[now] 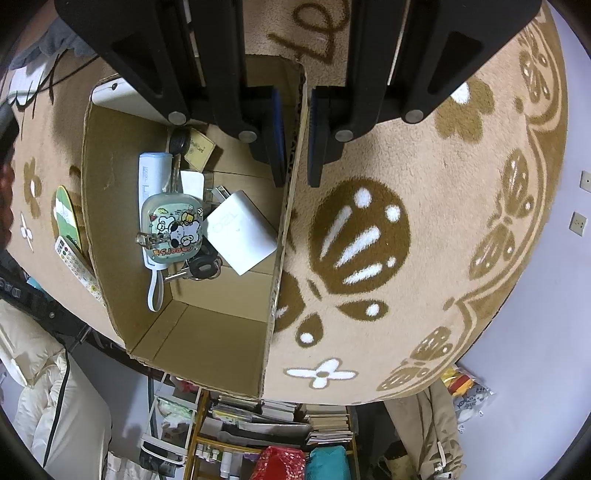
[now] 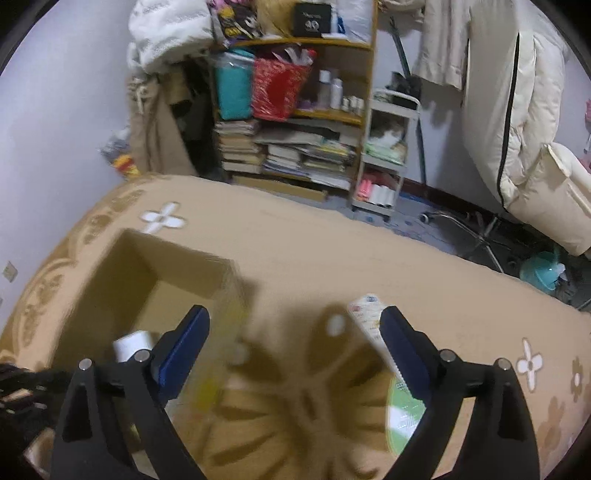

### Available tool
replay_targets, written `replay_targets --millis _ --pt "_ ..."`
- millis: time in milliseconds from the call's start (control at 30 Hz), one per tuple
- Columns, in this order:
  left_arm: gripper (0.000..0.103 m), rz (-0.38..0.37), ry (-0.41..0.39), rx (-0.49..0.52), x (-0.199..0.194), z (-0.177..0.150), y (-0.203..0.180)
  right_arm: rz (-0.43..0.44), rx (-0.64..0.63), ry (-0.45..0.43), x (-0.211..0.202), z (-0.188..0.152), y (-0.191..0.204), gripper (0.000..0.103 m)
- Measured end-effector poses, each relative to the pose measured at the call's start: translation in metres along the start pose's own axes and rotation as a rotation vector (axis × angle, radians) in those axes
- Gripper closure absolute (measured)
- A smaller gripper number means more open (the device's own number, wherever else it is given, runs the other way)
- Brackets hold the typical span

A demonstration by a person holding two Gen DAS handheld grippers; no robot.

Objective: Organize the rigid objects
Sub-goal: 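Return the right tool and grasp the white remote control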

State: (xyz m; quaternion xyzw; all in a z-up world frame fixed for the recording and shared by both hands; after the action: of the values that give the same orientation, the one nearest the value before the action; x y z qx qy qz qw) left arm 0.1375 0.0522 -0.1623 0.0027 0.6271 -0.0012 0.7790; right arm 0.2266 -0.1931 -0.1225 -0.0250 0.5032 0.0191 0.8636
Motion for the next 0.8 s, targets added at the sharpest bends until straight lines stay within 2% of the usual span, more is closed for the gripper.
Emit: replay_targets --millis 133,233,367,567,800 --pt "0.092 -0.001 -0.003 -0.005 0.0 0.0 0.001 -0.018 0.051 0.055 0.03 0.0 -0.045 0.005" --pt "0.092 0.003 -0.005 -0.003 0.001 0.0 0.001 -0.088 0.097 0.103 0.051 -0.004 -0.079 0.005" --pt "0.092 0.007 -0.006 0.001 0.001 0.001 0.001 -0.069 0.187 0.134 0.07 -0.011 -0.113 0.005" --pt "0.092 0.011 -0.005 0.001 0.002 0.001 0.001 -0.04 0.218 0.178 0.095 -0.021 -0.129 0.005" --pt "0.092 0.006 -0.003 -0.003 0.003 0.001 0.001 -0.018 0.204 0.208 0.118 -0.028 -0.125 0.005"
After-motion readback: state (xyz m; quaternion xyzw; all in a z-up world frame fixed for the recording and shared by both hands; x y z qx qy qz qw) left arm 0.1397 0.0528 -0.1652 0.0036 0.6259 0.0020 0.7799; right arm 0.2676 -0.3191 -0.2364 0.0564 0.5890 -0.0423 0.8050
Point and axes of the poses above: each gripper's, at about its wrist camera, not at the fingertips, and x roughly the way its jaws point, y to its left, z to its top, the point moved 7 cm from there along x, roughly the way its jaws point, and after that the axes turned 11 degrees about y, right-handed, at the moved point
